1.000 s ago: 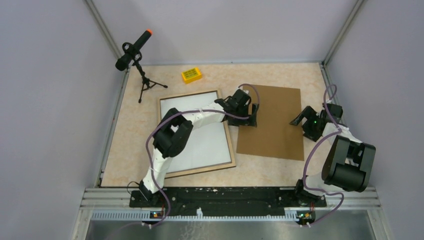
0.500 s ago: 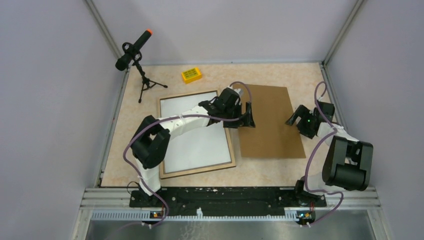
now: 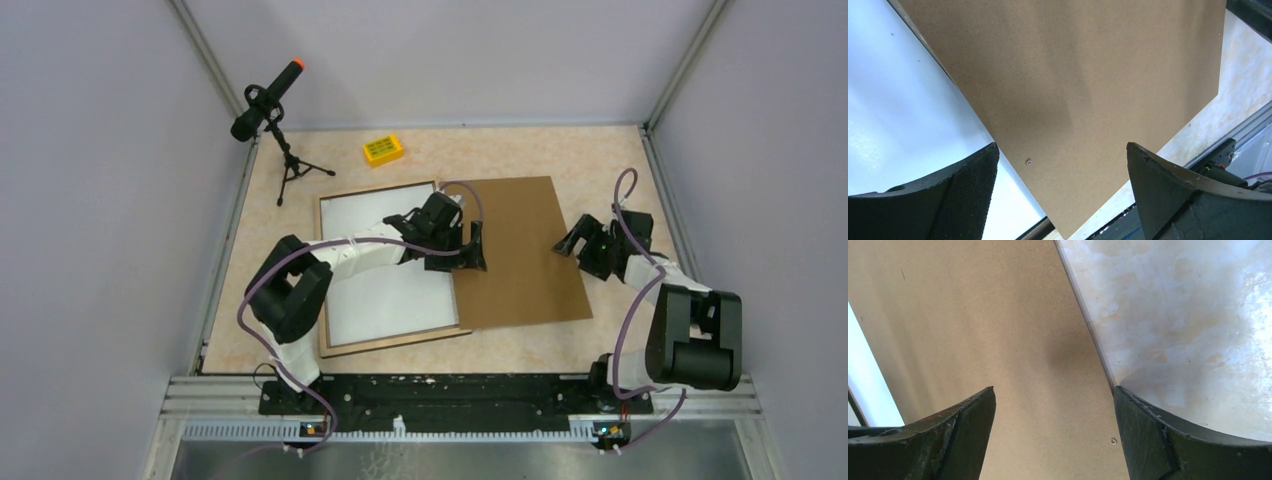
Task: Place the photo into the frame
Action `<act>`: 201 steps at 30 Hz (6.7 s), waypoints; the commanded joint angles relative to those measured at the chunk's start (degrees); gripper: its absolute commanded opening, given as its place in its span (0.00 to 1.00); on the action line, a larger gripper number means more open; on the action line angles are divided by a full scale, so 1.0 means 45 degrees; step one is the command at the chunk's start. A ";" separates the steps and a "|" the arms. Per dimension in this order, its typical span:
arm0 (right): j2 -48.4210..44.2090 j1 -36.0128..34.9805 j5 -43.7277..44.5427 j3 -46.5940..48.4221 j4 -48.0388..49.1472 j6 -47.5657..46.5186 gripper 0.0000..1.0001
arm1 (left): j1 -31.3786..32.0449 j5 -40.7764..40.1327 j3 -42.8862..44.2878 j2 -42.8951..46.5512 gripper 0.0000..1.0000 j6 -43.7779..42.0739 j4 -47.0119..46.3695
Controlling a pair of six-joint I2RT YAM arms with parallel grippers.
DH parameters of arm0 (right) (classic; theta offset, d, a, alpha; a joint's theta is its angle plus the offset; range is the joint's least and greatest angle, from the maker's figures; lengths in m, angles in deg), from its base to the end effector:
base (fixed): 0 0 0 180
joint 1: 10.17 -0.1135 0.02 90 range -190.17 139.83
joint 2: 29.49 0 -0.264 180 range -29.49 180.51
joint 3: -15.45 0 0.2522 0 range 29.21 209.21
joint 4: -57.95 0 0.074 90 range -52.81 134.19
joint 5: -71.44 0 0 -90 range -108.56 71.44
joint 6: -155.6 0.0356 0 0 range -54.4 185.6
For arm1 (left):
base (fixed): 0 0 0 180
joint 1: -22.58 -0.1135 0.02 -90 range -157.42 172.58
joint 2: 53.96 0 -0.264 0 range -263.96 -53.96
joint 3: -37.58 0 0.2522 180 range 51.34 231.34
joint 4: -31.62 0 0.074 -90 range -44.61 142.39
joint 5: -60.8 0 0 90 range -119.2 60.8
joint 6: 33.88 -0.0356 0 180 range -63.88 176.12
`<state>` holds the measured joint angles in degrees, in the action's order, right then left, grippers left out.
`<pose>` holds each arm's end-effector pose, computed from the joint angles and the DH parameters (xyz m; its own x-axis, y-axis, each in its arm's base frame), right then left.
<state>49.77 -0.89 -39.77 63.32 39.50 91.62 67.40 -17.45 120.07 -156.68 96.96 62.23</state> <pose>0.2540 -0.0284 0.1596 -0.7129 0.5309 -0.4583 0.2590 0.8066 0.5314 0.2669 -0.2755 0.1994 -0.9270 0.0186 -0.3745 0.2314 0.8142 -0.5324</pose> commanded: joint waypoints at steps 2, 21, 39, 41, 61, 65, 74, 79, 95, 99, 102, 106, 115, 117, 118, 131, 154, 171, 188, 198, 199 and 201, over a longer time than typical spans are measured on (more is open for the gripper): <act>-0.0401 -0.0558 -0.1388 -0.0573 -0.0848 0.0683 0.85 | -0.0043 0.0504 0.0359 0.0425 0.98 -0.0770 -0.1620; -0.0805 -0.0558 -0.0414 -0.0671 -0.1429 0.0034 0.86 | -0.1167 0.1851 -0.1462 0.1658 0.95 -0.1869 -0.1784; -0.0916 -0.0558 -0.0419 -0.0349 -0.1648 -0.0217 0.86 | -0.1412 0.1073 -0.5546 0.3537 0.70 0.0269 -0.5554; -0.0916 -0.0558 -0.0413 -0.0352 -0.1663 -0.0254 0.86 | -0.1540 0.1568 -0.5681 0.3247 0.66 0.0460 -0.5907; -0.0859 -0.0558 -0.0544 -0.0480 -0.1522 -0.0235 0.86 | -0.1797 0.2284 -0.6470 0.2446 0.61 0.0870 -0.7086; -0.0843 -0.0558 -0.0555 -0.0489 -0.1503 -0.0233 0.86 | -0.1801 0.3073 -0.6424 0.1966 0.58 0.1292 -0.7918; -0.0961 -0.0558 -0.0635 -0.0450 -0.1558 -0.0227 0.86 | -0.1791 0.3737 -0.6325 0.2298 0.27 0.1715 -0.8864; -0.1089 -0.0548 -0.0771 -0.0497 -0.1492 -0.0130 0.86 | -0.1764 0.4208 -0.5290 0.2218 0.21 0.1538 -0.8576; -0.1955 -0.0567 -0.1107 -0.0529 -0.1732 0.0328 0.85 | -0.1573 0.6181 -0.1346 0.1579 0.25 0.0966 -0.6984; -0.2225 -0.0577 -0.1153 -0.0596 -0.1654 0.0587 0.85 | -0.1357 0.5442 -0.0380 0.1698 0.22 0.0088 -0.5343; -0.2353 -0.0595 -0.1086 -0.0643 -0.1567 0.0810 0.85 | -0.1171 0.4943 0.0397 0.1657 0.30 -0.0668 -0.4073; -0.2412 -0.0721 -0.0873 -0.0638 -0.1618 0.0996 0.85 | -0.0918 0.4849 0.0573 0.1530 0.34 -0.0751 -0.3796; -0.2438 -0.0848 -0.0968 -0.1155 -0.1057 0.1406 0.84 | -0.0798 0.5482 0.0200 0.1071 0.36 0.0566 -0.4767; -0.2377 -0.0851 -0.1016 -0.1218 -0.0993 0.1409 0.84 | -0.0789 0.5587 -0.0020 0.0965 0.35 0.0906 -0.5242; -0.2360 -0.0851 -0.1027 -0.1255 -0.0946 0.1406 0.84 | -0.0798 0.5606 -0.0132 0.0882 0.33 0.1069 -0.5414; -0.2199 -0.0986 0.0246 0.0900 -0.3849 0.0447 0.92 | -0.0793 0.2365 0.2074 0.1508 0.00 -0.2184 -0.0877; -0.3398 -0.1378 0.0028 0.9276 -0.6112 0.5470 0.99 | 0.3094 -0.6546 1.0664 -0.0901 0.00 -1.0505 0.3348; -0.4165 -0.2308 0.4964 0.8782 -0.9424 0.6934 0.62 | 0.5673 -0.8871 1.1312 -0.2575 0.00 -1.0703 0.2938; -0.6383 -0.3019 0.6918 0.5689 -0.9258 0.9721 0.25 | 0.5900 -0.5677 0.9719 -0.1840 0.00 -0.7932 0.2182; -0.6179 -0.3038 0.6917 0.5202 -0.9348 0.9941 0.28 | 0.6007 -0.5250 0.9300 -0.1562 0.05 -0.7822 0.2158; -0.6187 -0.3038 0.6945 0.5178 -0.9354 0.9962 0.28 | 0.6021 -0.5131 0.9266 -0.1519 0.11 -0.7825 0.2127; -0.6241 -0.3037 0.7039 0.5201 -0.9475 0.9988 0.26 | 0.6054 -0.4771 0.9139 -0.1415 0.30 -0.7774 0.2117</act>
<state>21.64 -13.92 -10.09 87.32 -1.20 136.14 94.11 -46.69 162.71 -165.97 53.92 78.20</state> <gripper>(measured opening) 0.274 0.157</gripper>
